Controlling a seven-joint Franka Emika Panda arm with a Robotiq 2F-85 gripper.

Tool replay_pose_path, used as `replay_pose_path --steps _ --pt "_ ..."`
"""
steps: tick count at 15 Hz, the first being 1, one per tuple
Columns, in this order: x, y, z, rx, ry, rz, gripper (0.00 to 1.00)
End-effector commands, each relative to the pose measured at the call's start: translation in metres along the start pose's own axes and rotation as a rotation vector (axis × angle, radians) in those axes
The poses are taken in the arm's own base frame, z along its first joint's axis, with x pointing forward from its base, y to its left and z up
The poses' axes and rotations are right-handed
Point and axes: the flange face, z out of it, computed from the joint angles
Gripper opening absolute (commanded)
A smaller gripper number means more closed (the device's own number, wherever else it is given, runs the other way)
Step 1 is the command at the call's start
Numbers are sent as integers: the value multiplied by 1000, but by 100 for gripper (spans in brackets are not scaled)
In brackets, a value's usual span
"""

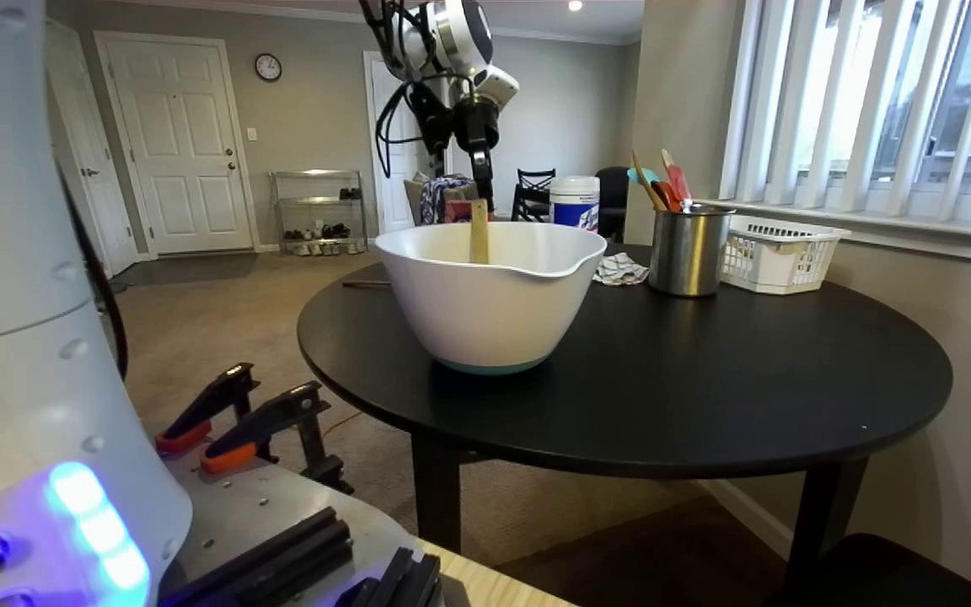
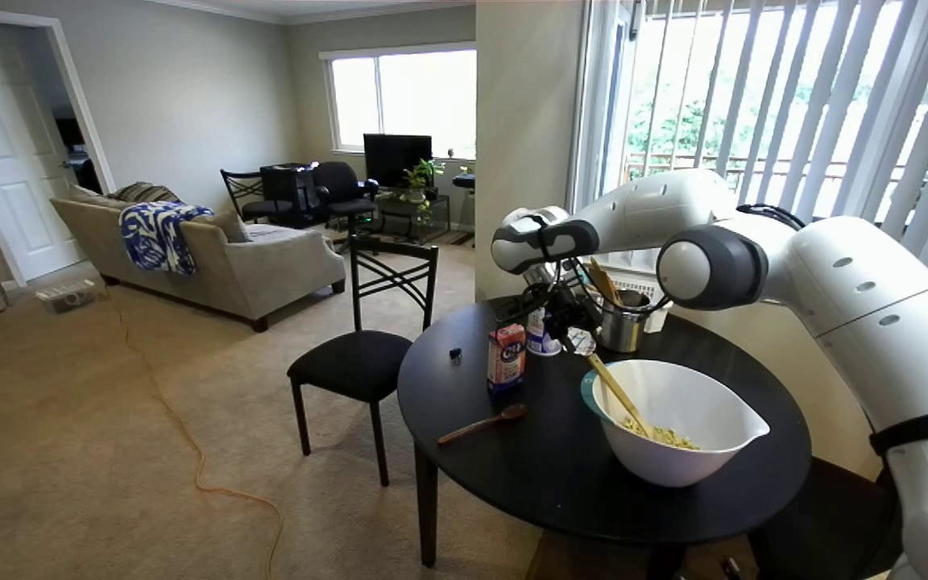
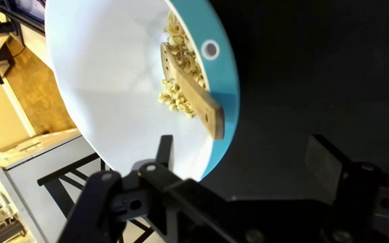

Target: Pick up the wooden spoon in the white bowl and mix the substance in the white bowl

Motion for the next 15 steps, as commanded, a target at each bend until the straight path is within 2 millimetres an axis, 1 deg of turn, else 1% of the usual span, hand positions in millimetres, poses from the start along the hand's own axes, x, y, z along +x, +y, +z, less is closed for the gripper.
replay_pose_path --steps 1,3,4,8,12,15 --pt "22 21 20 7 18 -95 100" --pt "30 25 30 17 16 -132 100" --pt "30 26 33 30 8 -149 100" --pt "17 28 41 54 -10 -215 100" --pt "-4 37 49 22 -84 -253 100" --pt "-10 45 53 8 -105 -246 100"
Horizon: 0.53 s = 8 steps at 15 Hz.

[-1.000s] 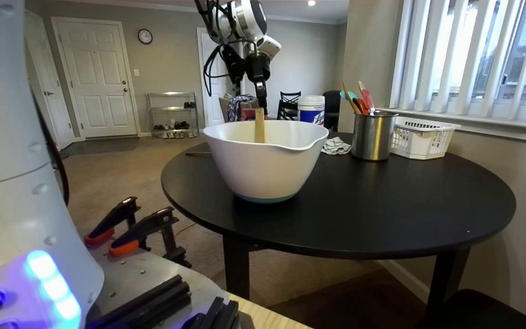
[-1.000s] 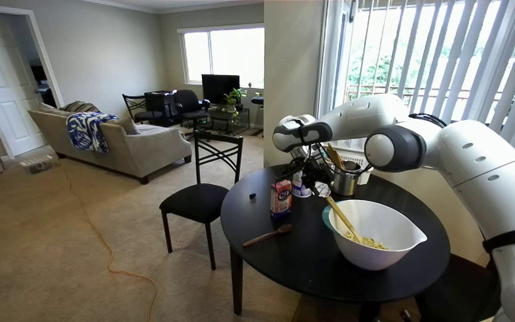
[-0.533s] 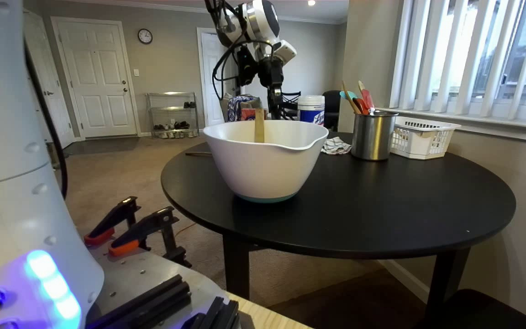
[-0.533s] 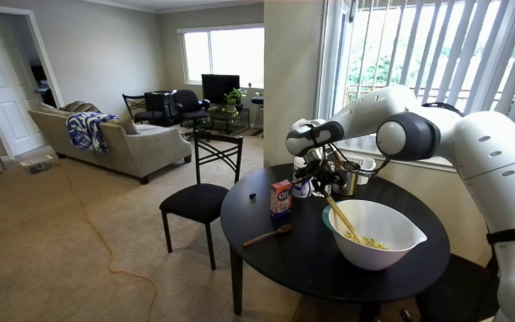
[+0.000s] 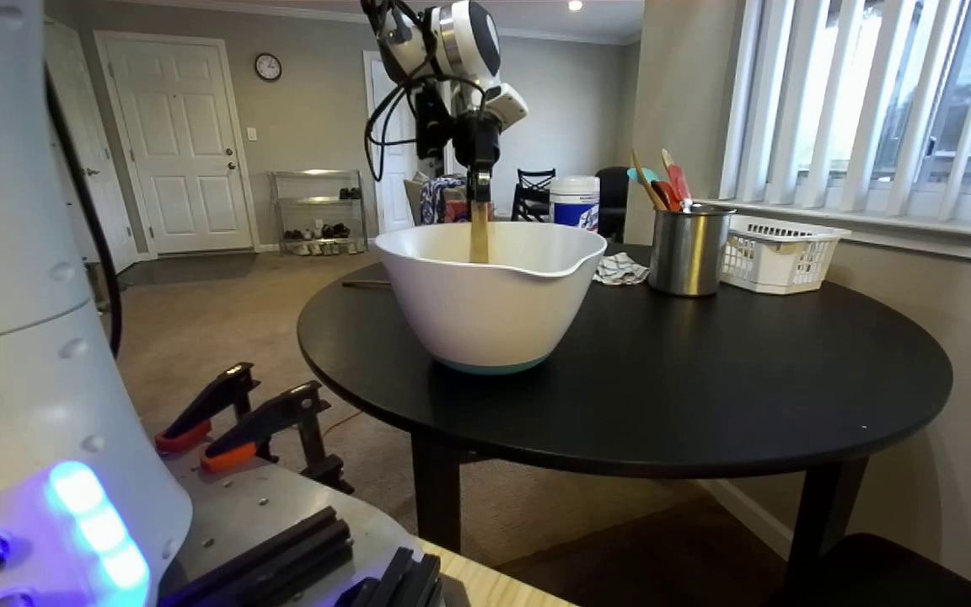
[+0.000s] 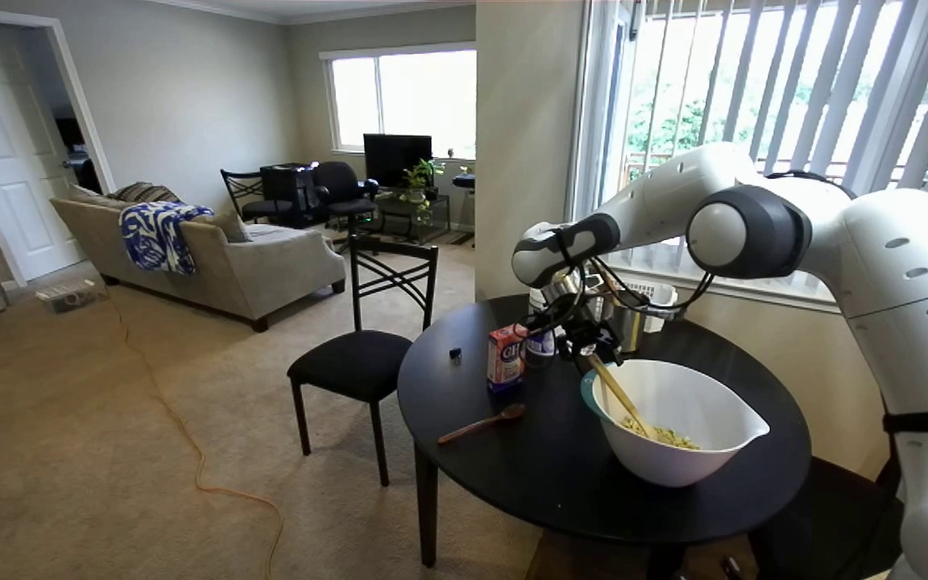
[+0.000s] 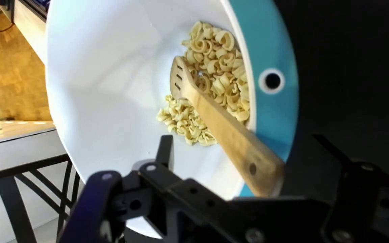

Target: Pick up the wooden spoon in the white bowl and mix the substance in the white bowl

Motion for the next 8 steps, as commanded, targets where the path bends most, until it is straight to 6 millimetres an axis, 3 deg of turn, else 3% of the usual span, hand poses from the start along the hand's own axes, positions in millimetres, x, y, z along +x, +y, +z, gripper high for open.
replay_pose_path --steps 1,4,8 --pt "-11 20 1 -3 -33 -20 100" --pt "-15 25 -6 12 -35 -21 100" --pt "-23 32 -34 65 -21 -43 100"
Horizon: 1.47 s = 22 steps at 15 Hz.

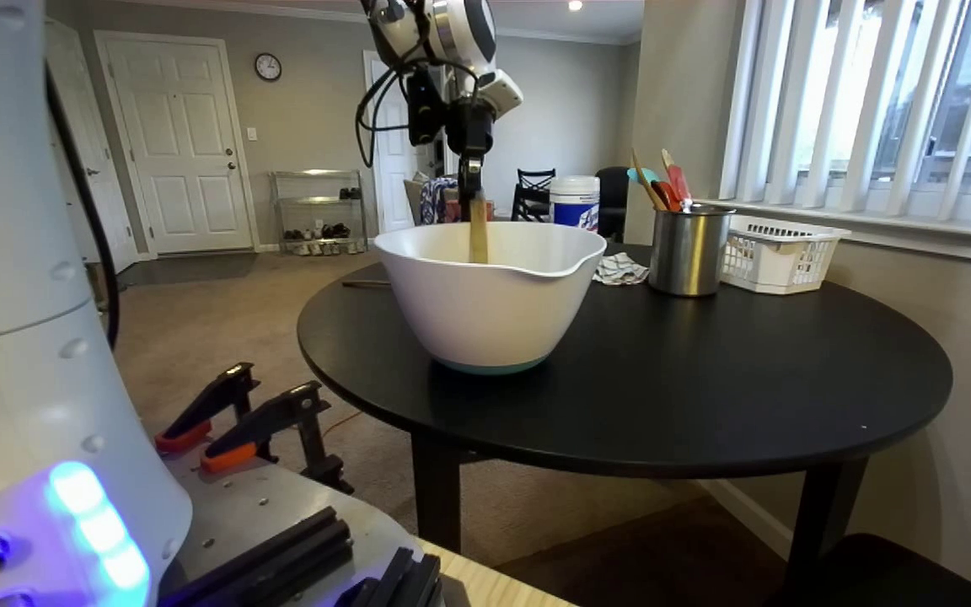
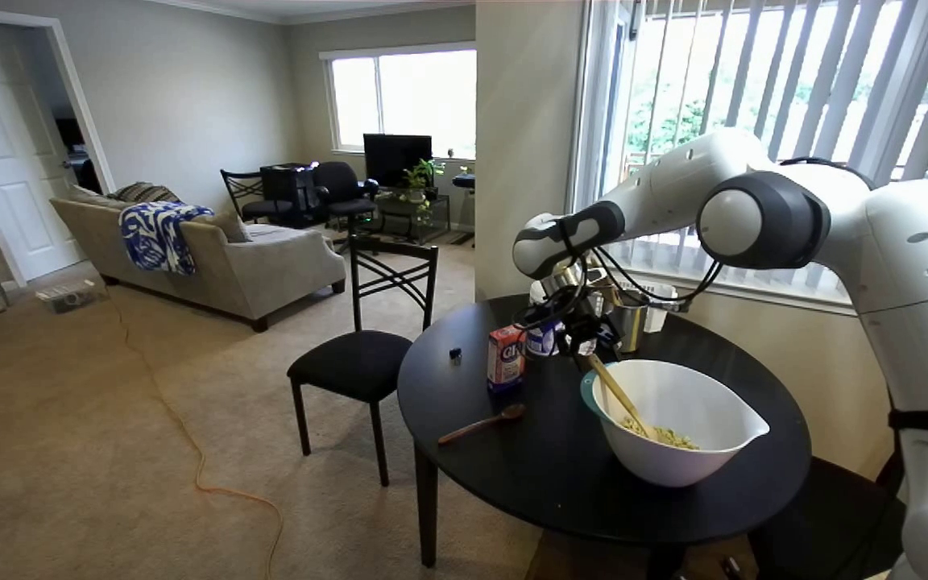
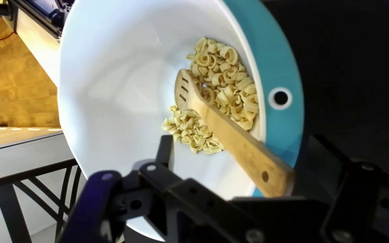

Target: Pick up the wooden spoon in the white bowl and mix the substance in the white bowl

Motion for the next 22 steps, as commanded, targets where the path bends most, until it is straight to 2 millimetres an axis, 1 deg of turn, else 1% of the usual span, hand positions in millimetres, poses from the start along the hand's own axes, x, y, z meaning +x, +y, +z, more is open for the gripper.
replay_pose_path --steps 1,6,10,17,20,22 --pt "-13 17 -25 47 6 -41 100" --pt "-18 24 -39 57 30 -37 100" --pt "-17 17 -39 58 28 -29 100" --pt "5 9 -26 17 19 12 100" --pt "7 2 -15 -15 4 7 100" --pt "9 2 -6 -43 -9 12 100"
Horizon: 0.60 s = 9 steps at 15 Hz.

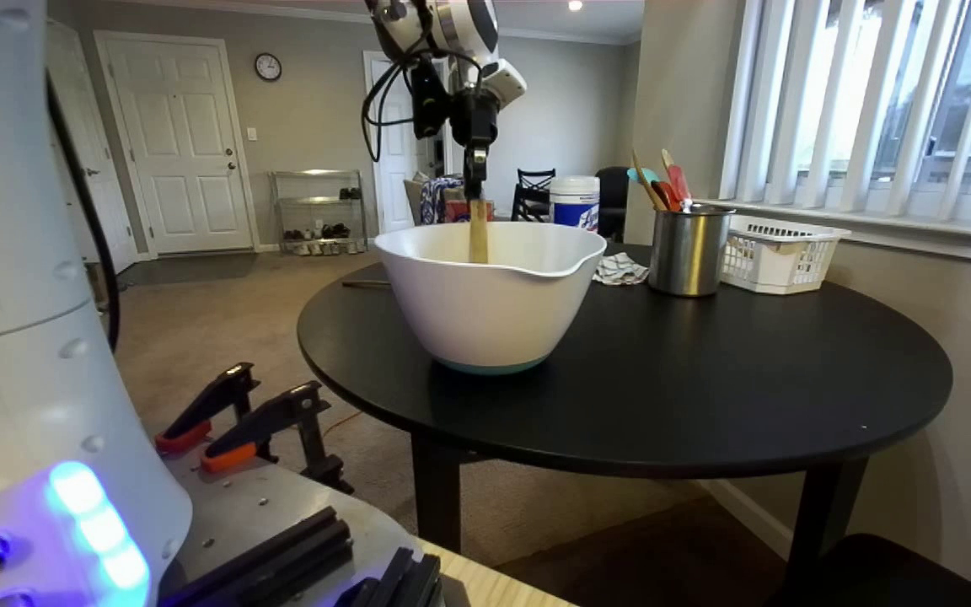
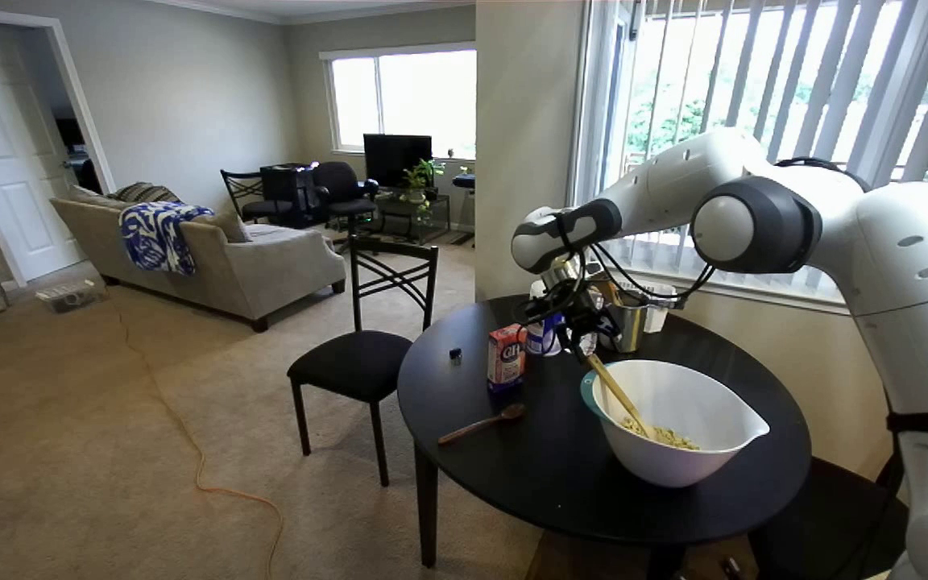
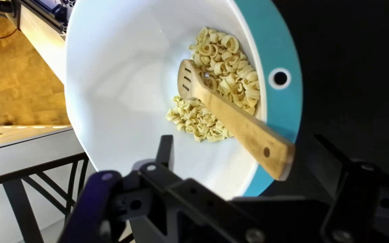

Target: Pick up the wooden spoon in the white bowl and mix the substance in the white bowl

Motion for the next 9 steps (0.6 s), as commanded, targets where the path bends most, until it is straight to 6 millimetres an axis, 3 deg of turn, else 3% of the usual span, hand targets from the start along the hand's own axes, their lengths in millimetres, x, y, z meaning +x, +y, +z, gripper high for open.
replay_pose_path --steps 1,9 --pt "3 1 11 -55 -29 -9 100" --pt "17 18 21 -126 -54 26 100"
